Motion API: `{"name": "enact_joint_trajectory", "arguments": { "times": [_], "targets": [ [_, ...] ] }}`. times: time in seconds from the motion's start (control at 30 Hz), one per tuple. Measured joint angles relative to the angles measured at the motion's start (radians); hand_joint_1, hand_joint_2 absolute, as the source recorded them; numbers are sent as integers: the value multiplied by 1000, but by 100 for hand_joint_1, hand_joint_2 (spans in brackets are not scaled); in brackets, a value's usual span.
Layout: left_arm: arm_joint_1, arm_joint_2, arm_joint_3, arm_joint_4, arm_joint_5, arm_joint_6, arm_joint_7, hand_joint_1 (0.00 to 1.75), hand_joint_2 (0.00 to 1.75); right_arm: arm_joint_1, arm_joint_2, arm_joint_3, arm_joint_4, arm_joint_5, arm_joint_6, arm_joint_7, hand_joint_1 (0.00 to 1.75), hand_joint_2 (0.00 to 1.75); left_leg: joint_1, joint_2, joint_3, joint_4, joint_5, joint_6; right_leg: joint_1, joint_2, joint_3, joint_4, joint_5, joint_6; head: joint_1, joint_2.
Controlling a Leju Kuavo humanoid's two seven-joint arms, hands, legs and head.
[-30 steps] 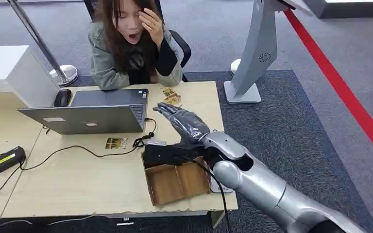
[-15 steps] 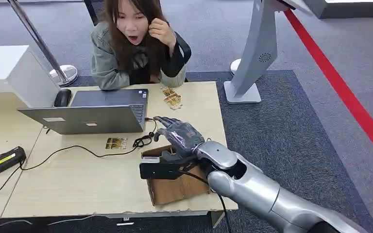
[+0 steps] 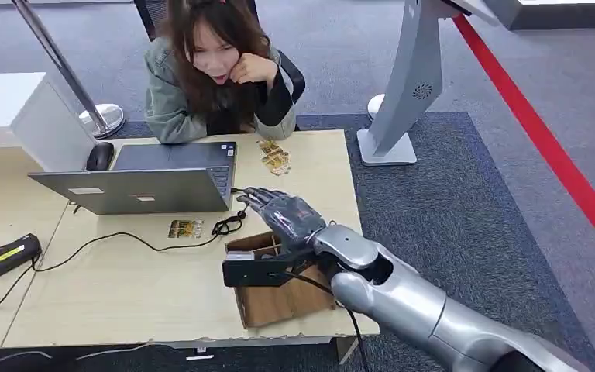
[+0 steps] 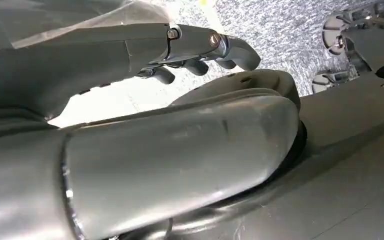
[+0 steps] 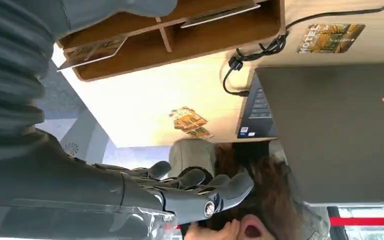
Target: Pass the card to the sensor for recognition and then transmit it.
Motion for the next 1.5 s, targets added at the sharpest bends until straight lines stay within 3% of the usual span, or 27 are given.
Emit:
{"name": "enact_joint_trajectory", "arguments": {
  "times": [0.7, 1.0, 1.3, 1.5],
  "targets": [
    [0, 0, 0, 0, 3, 0, 0, 0, 0, -9, -32, -5, 2, 98, -6, 55, 16, 175, 0, 0, 0, 0, 0, 0, 0, 0, 0, 0, 0, 0, 0, 0],
    [0, 0, 0, 0, 10, 0, 0, 0, 0, -11, -39, 1, 14, 111, 61, 71, 24, 175, 0, 0, 0, 0, 0, 0, 0, 0, 0, 0, 0, 0, 0, 0],
    [0, 3, 0, 0, 18, -2, 0, 0, 0, -30, -48, 23, 16, 71, 148, 82, 16, 175, 0, 0, 0, 0, 0, 0, 0, 0, 0, 0, 0, 0, 0, 0],
    [0, 8, 0, 0, 19, -4, 0, 0, 0, -45, -48, 50, 20, 53, 163, 84, 14, 175, 0, 0, 0, 0, 0, 0, 0, 0, 0, 0, 0, 0, 0, 0]
  ]
}}
